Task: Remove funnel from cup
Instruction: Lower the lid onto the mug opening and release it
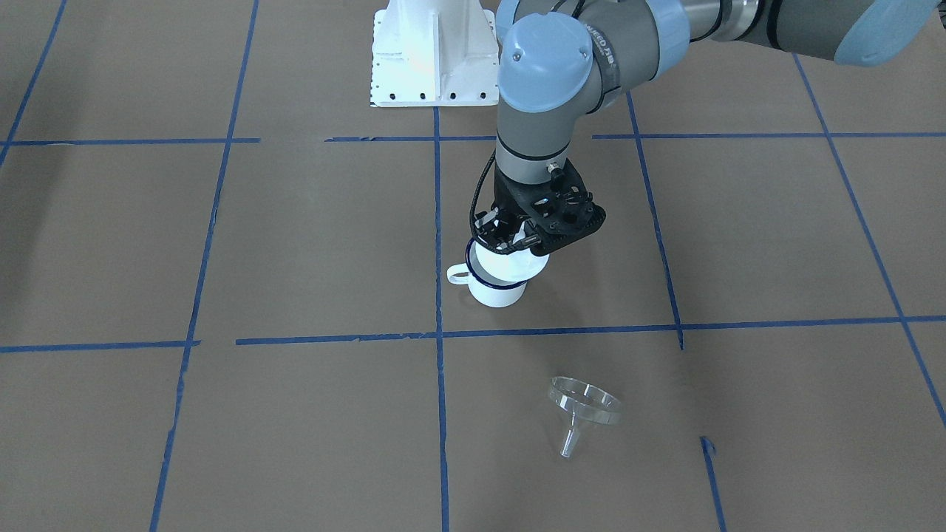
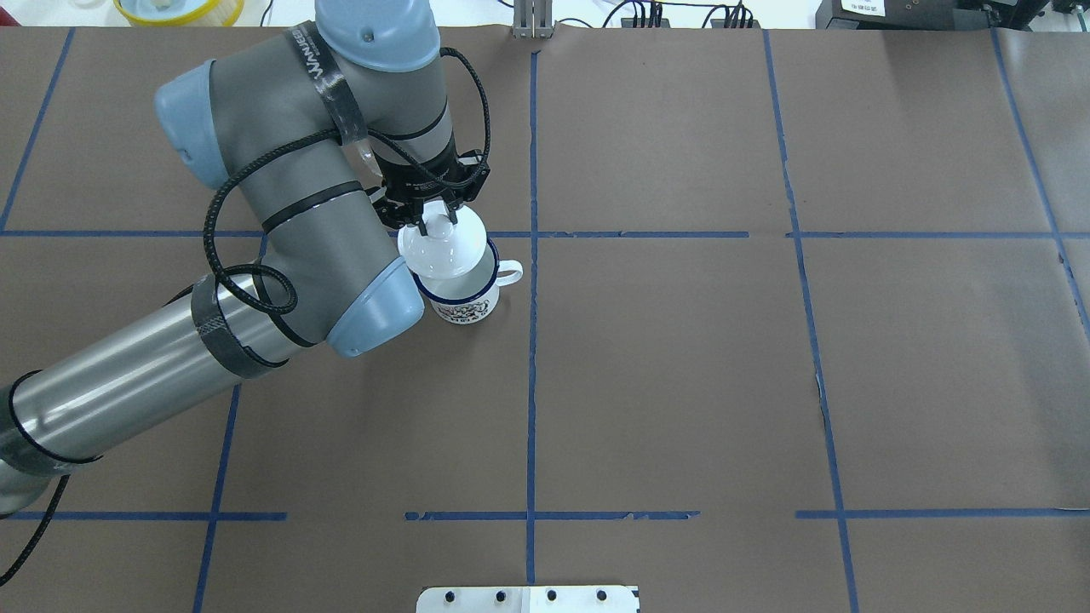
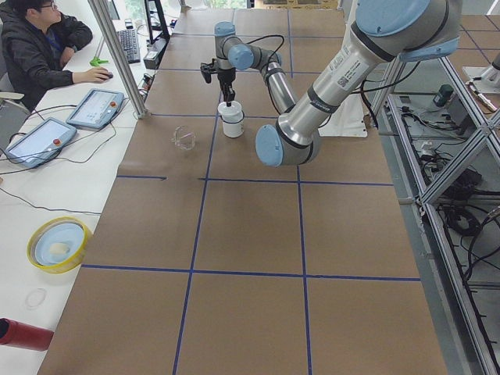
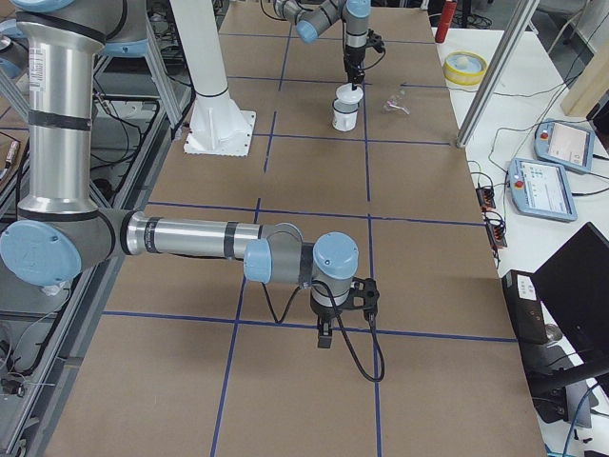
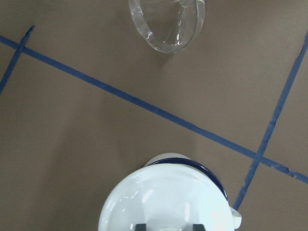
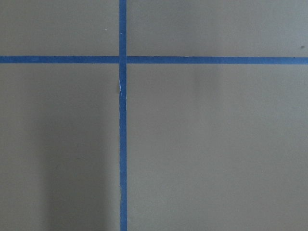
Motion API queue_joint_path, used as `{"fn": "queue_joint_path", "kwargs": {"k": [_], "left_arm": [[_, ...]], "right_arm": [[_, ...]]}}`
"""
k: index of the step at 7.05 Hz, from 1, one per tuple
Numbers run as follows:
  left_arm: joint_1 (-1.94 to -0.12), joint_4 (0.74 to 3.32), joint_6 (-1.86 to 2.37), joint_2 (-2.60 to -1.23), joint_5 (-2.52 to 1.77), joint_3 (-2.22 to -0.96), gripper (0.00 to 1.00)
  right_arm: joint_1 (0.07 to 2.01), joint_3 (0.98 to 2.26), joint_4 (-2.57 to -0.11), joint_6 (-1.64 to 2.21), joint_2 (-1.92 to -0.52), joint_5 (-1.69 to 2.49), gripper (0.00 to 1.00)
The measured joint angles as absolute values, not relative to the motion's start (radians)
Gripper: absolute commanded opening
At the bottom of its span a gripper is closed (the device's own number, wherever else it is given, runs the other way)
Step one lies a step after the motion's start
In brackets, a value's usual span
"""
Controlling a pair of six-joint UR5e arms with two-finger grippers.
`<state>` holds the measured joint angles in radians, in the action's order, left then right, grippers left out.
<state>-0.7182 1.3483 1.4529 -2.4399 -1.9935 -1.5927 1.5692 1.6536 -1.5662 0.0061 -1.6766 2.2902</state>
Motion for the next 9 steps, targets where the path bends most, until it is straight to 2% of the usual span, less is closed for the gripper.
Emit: {"fn": "queue_joint_path", "kwargs": {"k": [9], "left_arm": [[-0.707,1.376,1.453,-2.441,-2.002,-1.560,0.00]], "right_arm": [[1.569,1.654,-1.566,0.006,-1.677,2.290,1.00]]}}
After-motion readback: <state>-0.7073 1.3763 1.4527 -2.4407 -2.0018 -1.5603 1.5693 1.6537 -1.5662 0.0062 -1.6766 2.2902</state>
